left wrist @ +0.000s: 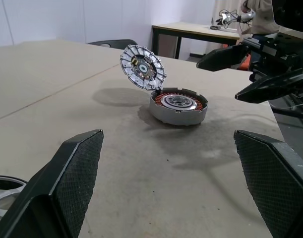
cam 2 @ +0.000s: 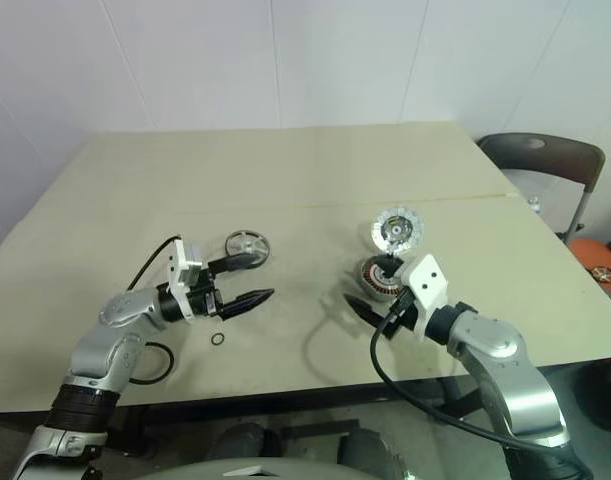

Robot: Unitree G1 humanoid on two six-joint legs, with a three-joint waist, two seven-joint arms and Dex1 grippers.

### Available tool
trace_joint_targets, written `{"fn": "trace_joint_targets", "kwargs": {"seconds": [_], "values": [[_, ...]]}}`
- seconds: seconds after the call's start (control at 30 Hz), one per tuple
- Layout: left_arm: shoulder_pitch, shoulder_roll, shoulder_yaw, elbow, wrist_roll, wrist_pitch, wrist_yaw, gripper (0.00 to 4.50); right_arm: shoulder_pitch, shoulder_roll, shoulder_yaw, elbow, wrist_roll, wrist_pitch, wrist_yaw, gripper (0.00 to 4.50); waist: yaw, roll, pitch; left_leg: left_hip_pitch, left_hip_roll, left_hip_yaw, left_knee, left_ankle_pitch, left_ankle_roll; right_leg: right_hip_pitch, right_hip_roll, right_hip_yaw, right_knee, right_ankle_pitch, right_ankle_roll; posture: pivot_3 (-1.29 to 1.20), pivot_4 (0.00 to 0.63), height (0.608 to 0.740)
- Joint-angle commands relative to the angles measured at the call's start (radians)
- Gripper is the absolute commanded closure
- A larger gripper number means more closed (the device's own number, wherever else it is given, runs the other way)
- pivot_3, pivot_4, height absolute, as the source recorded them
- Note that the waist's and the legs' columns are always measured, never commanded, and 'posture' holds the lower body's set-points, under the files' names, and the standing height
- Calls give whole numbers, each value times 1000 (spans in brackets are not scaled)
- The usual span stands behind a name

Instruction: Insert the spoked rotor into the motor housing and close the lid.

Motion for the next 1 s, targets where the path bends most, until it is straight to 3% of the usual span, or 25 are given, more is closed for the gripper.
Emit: {"fn": "trace_joint_targets", "kwargs": {"seconds": [0.03, 0.47, 0.9, 1.0], "values": [[-18, 1, -4, -5, 3, -14, -6, 0, -21, 0, -2, -14, 0, -17, -2, 13, 0, 0, 0, 0, 0, 0, 0, 0, 0, 0, 0, 0, 0, 0, 0, 0, 0, 740], [10, -9, -10, 20, 25, -55, -20, 0, -89, -113, 89, 103, -177, 49, -4, 13, 0, 0, 0, 0, 0, 0, 0, 0, 0, 0, 0, 0, 0, 0, 0, 0, 0, 740], [-10, -27, -16, 28, 36, -63, -8, 0, -196, -97, 109, 192, -208, 219, -49, 13, -1, 0, 0, 0, 0, 0, -1, 0, 0, 0, 0, 0, -1, 0, 0, 0, 0, 740], [-13, -26, -13, 37, 38, -69, -9, 0, -193, -97, 120, 189, -201, 221, -35, 582, -1, 0, 0, 0, 0, 0, -1, 0, 1, 0, 0, 0, -1, 0, 0, 0, 0, 740]]}}
